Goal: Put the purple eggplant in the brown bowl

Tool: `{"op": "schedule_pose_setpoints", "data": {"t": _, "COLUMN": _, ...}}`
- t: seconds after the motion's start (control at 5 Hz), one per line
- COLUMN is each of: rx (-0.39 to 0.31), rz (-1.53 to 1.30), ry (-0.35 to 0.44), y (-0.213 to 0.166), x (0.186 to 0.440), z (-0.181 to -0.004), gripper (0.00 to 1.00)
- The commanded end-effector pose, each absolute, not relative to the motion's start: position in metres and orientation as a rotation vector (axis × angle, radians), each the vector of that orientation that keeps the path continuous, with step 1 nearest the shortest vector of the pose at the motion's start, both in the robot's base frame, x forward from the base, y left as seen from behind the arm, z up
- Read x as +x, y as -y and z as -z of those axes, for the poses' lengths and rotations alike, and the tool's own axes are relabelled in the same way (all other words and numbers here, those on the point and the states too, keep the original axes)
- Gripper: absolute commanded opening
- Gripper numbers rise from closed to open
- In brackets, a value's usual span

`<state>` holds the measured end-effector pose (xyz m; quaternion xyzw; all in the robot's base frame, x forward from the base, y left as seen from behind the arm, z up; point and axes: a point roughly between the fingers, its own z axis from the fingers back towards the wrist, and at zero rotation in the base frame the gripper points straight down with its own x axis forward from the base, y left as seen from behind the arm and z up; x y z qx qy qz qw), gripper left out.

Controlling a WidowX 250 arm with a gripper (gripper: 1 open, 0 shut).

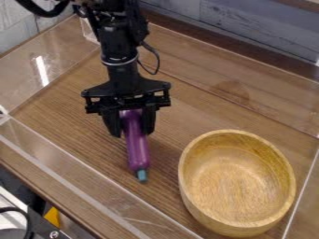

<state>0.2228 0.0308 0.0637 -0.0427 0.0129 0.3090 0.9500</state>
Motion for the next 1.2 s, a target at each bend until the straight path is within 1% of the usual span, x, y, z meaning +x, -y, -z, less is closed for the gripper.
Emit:
{"op": "schedule_pose_setpoints", "data": {"t": 0.0, "rx": -0.099, "rz": -0.631, "ry": 0.04, "y": -0.034, "x": 0.233, "z": -0.08, "gripper": 0.0}}
{"op": "schedule_pose_setpoints", "data": {"t": 0.4, "rx": -0.11, "rz": -0.594, "ry": 0.054, "y": -0.028, "x": 0.236, "z": -0.078, "gripper": 0.0}}
{"op": "schedule_pose_setpoints", "data": {"t": 0.8, "rx": -0.125, "rz": -0.527, "ry": 0.064, "y": -0.015, "x": 0.244, "z": -0.076, "gripper": 0.0}}
{"op": "schedule_pose_setpoints", "data": {"t": 1.0, "rx": -0.129, "rz": -0.475, "ry": 0.075, "y": -0.009, "x": 0.25, "z": -0.073, "gripper": 0.0}}
